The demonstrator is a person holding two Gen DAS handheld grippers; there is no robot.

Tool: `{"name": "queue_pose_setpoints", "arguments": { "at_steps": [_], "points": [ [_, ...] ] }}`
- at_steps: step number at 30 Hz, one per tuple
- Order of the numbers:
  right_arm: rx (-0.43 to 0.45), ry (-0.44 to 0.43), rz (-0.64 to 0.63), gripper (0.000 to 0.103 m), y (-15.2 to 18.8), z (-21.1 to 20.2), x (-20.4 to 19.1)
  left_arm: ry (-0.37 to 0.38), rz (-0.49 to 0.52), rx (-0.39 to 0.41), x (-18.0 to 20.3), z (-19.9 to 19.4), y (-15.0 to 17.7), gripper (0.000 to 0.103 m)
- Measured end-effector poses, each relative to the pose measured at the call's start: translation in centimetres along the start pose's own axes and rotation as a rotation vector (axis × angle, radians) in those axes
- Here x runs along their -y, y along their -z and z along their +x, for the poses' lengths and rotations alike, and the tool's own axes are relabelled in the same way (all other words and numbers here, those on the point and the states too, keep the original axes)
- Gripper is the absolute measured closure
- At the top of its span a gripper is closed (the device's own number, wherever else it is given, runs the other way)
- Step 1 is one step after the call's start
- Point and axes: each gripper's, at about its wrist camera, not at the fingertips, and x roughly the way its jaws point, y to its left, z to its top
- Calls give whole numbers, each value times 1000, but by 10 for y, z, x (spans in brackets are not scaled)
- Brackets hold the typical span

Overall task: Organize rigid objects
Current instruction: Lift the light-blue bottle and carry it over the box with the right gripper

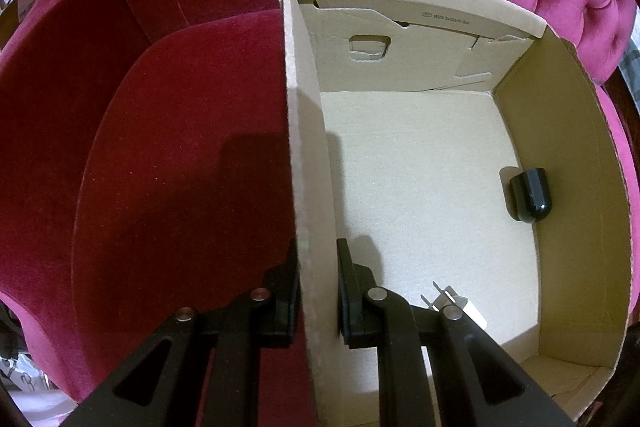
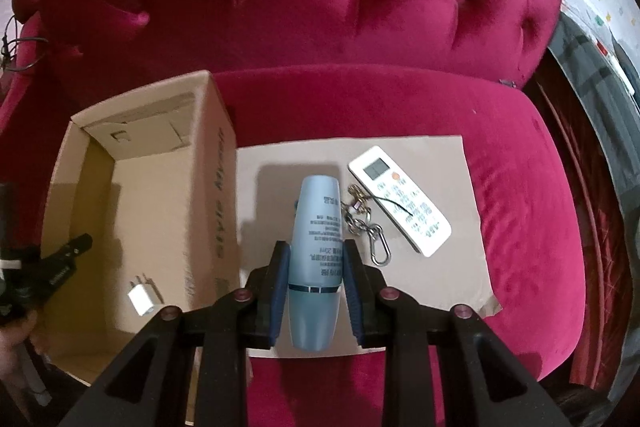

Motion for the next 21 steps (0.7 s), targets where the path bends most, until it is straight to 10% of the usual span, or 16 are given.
{"name": "queue_pose_setpoints", "arguments": {
  "at_steps": [21],
  "points": [
    [43,-119,-146,76,-30,-20,-88,2,1,-1,-2,0,-1,87]
  ]
}}
